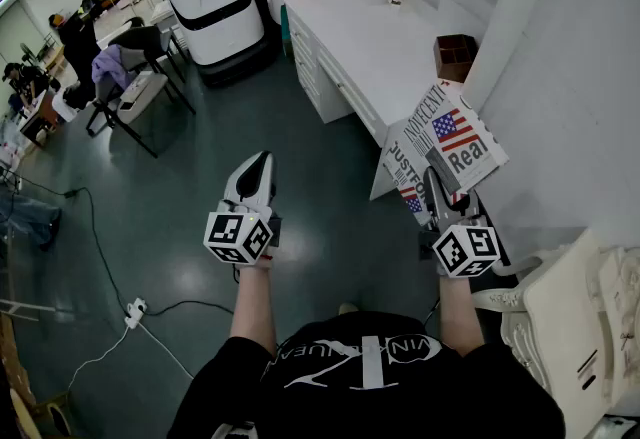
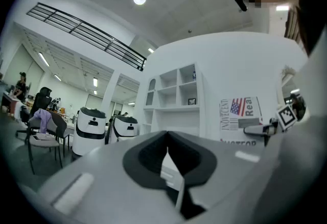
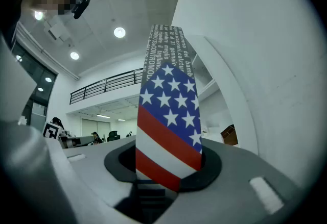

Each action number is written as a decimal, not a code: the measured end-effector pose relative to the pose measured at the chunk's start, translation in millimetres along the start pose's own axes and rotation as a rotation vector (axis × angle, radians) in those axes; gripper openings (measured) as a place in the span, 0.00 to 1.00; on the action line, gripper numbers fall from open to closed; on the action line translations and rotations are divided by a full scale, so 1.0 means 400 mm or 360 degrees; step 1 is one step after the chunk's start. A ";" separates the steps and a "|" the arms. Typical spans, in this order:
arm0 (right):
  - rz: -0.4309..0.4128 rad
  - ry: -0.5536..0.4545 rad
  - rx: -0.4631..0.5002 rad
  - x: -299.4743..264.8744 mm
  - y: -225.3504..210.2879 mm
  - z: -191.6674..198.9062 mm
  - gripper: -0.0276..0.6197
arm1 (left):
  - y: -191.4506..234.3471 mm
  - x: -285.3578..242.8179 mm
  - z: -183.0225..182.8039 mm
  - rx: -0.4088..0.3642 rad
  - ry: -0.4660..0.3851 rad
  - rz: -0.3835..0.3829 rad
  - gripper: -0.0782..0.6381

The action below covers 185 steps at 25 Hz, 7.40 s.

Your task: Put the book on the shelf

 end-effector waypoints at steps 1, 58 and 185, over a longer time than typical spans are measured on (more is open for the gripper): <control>0.0004 0.0006 0.0000 -0.004 -0.006 0.002 0.30 | -0.001 -0.009 0.002 0.0003 0.0001 0.0002 0.11; 0.0702 -0.0111 0.0059 -0.915 0.143 0.084 0.30 | 0.830 -0.895 0.134 0.0160 0.0175 0.0720 0.11; 0.1513 -0.0174 0.0605 -1.780 -0.639 -0.985 0.40 | 0.526 -2.280 -0.122 0.0323 0.0051 0.1920 0.11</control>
Point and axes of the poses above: the fingertips, and each gripper's own axes: x backward along the fingers, y to its left, z out of its underside, the point moved 8 cm from there along x, backward along the fingers, and after that the axes turned 11 degrees about z, right-handed, at the moved point
